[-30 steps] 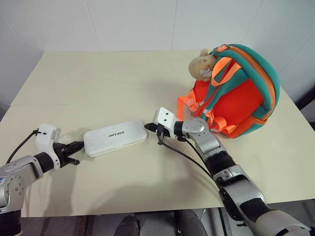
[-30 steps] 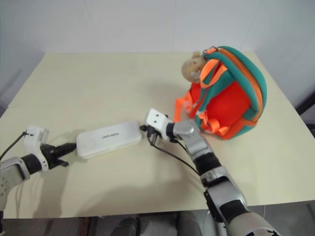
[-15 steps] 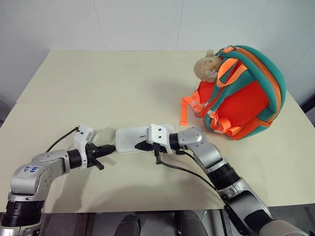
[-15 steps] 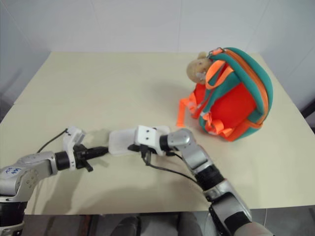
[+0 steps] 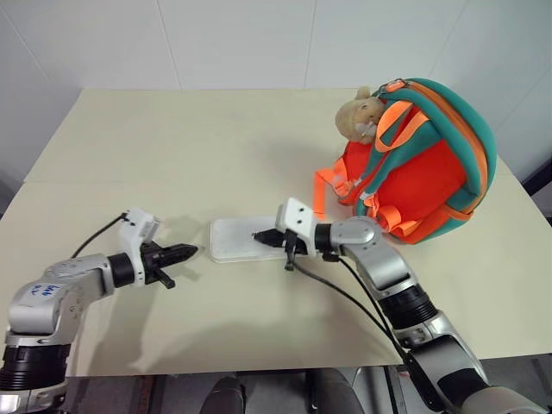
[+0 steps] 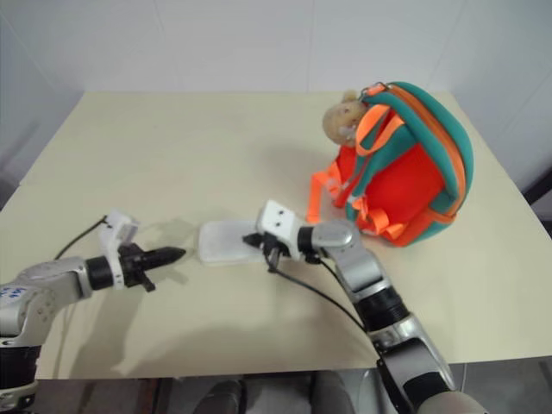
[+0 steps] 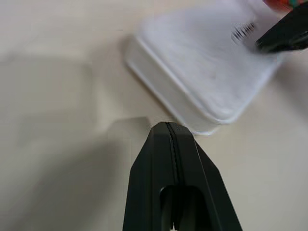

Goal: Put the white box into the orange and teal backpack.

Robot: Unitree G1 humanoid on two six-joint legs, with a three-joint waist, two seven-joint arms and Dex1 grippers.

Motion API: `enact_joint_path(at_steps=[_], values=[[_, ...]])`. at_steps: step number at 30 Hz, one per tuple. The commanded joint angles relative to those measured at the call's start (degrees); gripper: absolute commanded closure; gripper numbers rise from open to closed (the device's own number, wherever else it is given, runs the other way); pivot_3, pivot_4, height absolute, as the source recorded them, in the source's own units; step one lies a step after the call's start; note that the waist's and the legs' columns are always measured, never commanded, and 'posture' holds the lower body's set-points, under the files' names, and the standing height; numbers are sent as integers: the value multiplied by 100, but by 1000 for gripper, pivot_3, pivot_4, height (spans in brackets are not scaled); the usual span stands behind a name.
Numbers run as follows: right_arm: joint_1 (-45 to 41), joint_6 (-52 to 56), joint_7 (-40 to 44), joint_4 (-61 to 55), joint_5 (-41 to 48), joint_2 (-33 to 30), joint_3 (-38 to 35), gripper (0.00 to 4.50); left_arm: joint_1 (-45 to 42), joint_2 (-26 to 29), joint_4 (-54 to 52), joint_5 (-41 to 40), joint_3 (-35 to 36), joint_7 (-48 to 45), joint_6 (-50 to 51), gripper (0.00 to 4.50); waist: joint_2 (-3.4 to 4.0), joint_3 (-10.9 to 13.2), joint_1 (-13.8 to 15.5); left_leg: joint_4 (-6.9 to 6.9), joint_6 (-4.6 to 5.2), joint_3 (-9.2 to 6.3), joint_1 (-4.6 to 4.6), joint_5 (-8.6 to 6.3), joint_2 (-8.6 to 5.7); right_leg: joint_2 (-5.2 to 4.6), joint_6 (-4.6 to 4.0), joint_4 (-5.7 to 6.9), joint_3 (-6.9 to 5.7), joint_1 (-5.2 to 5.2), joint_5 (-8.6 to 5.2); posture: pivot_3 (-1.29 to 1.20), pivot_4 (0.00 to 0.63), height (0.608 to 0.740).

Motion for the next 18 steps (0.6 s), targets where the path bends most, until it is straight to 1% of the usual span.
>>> enact_joint_path(at_steps=[1,6,12,18], values=[[-121,155,-237,-332,180,-134,-339,4380,141,209,42,4,300,-124,-150,4500,0,0,-1,-1,0,0,0,0,0,0,0,-2,0,0,0,0,150,740],[-140,240,-558,-271,124,-400,-565,4380,42,270,259,25,339,-169,-275,4500,0,0,11,-1,2,2,-3,-1,0,-1,0,-4,0,0,0,0,150,740],[10,413,-798,-364,153,-795,-829,4380,-176,133,307,18,98,-177,-314,4500,0,0,11,1,3,4,-4,-1,0,-2,1,-4,0,0,0,0,150,740],[106,426,-1005,-310,53,-1089,-932,4380,-345,82,453,57,-99,-219,-396,4500,0,0,7,1,3,5,-4,-2,0,-1,1,-5,0,0,0,0,150,740]])
